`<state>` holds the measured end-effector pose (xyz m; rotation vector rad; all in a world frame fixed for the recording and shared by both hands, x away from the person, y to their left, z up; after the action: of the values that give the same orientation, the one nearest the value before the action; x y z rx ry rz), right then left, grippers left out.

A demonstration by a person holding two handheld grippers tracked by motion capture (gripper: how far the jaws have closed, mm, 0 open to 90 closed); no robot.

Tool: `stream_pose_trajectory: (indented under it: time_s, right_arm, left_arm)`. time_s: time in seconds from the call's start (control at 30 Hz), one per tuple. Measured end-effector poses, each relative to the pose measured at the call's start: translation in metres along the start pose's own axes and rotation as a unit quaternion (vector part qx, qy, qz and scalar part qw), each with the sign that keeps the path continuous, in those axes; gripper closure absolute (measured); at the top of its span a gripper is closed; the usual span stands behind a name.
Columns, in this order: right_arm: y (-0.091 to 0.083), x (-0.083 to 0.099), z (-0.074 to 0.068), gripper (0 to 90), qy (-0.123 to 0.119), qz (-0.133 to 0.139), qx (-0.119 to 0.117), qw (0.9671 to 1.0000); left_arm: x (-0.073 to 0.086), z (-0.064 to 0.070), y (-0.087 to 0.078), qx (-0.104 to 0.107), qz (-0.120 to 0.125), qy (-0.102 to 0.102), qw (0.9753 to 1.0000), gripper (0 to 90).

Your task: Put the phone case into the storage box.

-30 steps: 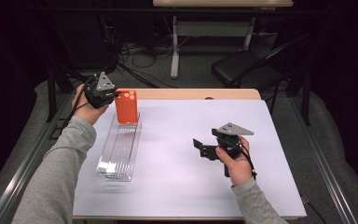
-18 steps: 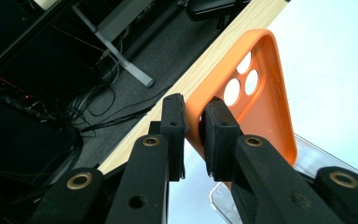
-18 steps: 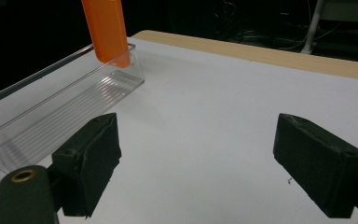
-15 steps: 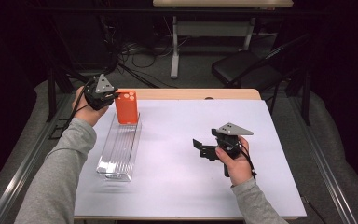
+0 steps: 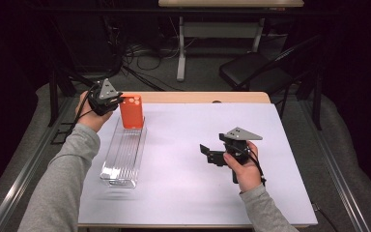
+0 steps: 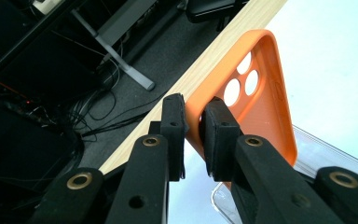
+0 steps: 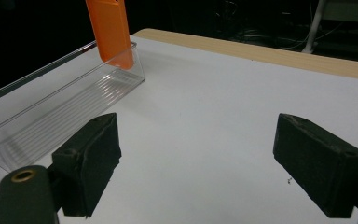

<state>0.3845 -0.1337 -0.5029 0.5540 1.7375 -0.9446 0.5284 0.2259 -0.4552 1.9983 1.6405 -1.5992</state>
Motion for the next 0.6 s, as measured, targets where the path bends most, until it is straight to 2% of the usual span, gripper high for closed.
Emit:
stream_pose_trajectory:
  time_s: [0.6]
  right_arm:
    - [0.0,0.0,0.001,14.3,-0.001,-0.001,0.0,1.0]
  left_arm:
    - [0.007,0.008,0.011,0.0,0.005,0.027,0.9996,80.2]
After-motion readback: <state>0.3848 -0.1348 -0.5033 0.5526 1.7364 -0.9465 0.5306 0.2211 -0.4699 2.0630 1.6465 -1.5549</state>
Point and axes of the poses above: each handheld gripper's, and its own axes: y roughly forward along the jaws, x roughly out of its underside, z roughly to its right, the point moved 6 cm from there along y, roughly forward along the jaws, and after that the axes turned 4 degrees about z, right-handed, at the moved point
